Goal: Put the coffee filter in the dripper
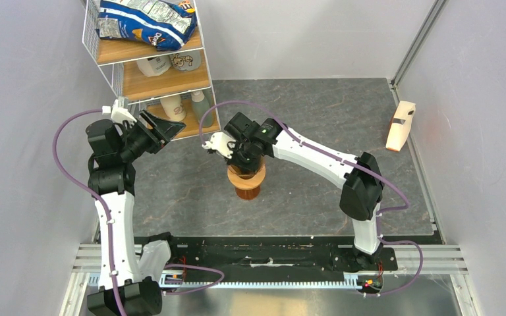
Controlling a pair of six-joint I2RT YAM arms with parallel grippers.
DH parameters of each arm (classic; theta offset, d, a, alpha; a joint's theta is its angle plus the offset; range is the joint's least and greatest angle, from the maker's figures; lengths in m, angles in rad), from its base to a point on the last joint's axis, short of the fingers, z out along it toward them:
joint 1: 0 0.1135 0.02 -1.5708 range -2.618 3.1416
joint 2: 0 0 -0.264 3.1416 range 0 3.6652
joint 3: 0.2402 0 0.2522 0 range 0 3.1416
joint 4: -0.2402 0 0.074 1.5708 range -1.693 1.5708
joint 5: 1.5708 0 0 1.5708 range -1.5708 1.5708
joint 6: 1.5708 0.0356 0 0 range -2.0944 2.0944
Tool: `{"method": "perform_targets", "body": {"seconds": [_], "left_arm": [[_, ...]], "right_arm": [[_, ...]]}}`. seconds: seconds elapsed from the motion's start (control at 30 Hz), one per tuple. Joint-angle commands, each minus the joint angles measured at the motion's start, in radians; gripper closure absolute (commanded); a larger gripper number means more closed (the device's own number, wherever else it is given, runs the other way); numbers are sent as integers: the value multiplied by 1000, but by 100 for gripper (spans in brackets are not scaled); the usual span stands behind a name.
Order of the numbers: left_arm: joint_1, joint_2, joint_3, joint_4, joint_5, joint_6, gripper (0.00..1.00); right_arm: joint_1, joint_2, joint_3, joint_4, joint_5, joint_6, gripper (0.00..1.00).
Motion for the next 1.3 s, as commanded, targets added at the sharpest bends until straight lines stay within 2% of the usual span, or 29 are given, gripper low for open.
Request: {"method": "perform_targets", "body": {"seconds": [0.0, 0.83, 1.07, 1.27], "left_arm": [[5, -16, -12, 46, 36, -23, 34], [6, -15, -30, 66, 35, -14, 34], [5, 2, -9, 16, 18, 68, 32], [6, 20, 50, -49, -10, 179, 31]], "right_arm": [[10, -34, 64, -45, 1, -17, 98], [13, -77, 237, -150, 60, -46, 98], [13, -156, 283, -130, 80, -38, 98], [-5, -286, 264, -65, 112, 9, 99]]}}
